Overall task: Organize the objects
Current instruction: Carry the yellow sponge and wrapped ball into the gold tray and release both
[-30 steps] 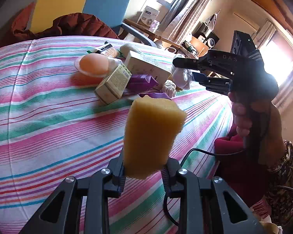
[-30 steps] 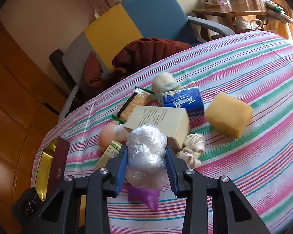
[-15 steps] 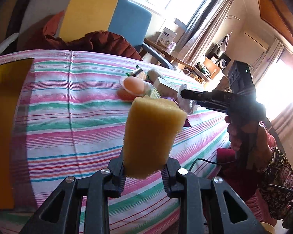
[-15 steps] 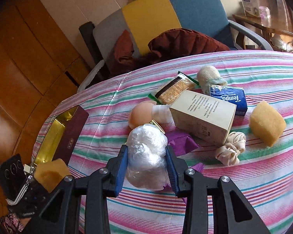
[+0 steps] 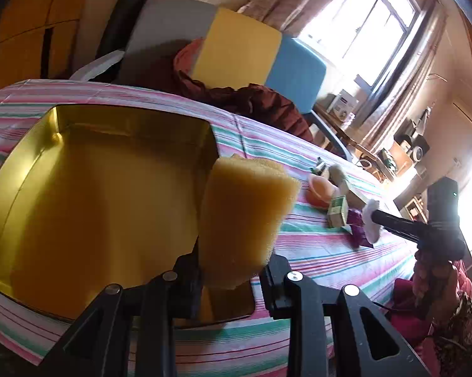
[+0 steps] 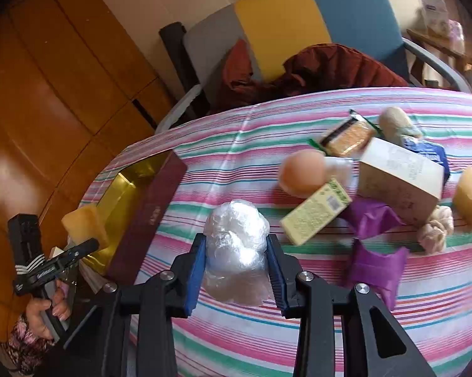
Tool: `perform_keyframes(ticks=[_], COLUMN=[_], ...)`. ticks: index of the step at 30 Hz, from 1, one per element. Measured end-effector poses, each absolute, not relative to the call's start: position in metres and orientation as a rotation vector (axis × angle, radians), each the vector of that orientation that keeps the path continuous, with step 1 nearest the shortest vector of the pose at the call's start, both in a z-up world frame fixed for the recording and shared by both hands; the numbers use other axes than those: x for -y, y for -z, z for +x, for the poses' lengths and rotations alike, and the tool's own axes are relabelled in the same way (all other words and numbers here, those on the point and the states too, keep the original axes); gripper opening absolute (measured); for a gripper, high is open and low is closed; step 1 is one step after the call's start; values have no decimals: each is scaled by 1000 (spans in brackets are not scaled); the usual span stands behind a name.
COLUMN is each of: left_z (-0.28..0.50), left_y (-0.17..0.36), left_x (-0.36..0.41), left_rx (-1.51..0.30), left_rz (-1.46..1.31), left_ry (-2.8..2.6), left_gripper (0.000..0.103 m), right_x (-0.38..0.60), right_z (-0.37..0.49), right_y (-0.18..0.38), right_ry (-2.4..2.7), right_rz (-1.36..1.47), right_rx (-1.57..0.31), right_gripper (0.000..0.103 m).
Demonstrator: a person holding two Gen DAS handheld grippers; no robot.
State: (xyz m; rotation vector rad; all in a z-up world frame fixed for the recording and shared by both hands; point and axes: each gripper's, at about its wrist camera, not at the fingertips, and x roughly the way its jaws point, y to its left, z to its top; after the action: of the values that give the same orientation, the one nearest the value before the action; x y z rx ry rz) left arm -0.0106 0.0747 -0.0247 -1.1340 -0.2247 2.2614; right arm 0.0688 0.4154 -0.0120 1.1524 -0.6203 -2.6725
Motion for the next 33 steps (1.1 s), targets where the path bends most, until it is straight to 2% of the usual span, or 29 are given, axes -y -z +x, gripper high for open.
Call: perform_keyframes(ticks=[9,17,19,22,25,28,33], left_z=[-57,-70,-71,-71,-71,-67,-56], left_y=[46,56,57,55,51,40,16], left_x=[0,27,27,28,29,39,64], left_rx=[233,131,91,58,55,164,473], left_rz=[-1395,-1517,-1550,-1565,-1569,-1515,-1313], left_ry=[-2484,-2559,-2561,-2598,-2613,-2651,-2746], left_gripper=[30,31,33,44,45,45,45], right_x=[-314,-241,-226,-210,-199,-188,-169], right_z=[49,27,23,15,8,2,-9], right_y=[-16,-11,-8,-2,5,12,23], right_ry=[2520,2396,2376,2345,2320,2304,2288], right_rz=[1037,1041,1052,1071,1095,1121,1160], right_rx=[496,425,408,406,417,411,386], right_gripper=[39,39,39,39,39,40,40])
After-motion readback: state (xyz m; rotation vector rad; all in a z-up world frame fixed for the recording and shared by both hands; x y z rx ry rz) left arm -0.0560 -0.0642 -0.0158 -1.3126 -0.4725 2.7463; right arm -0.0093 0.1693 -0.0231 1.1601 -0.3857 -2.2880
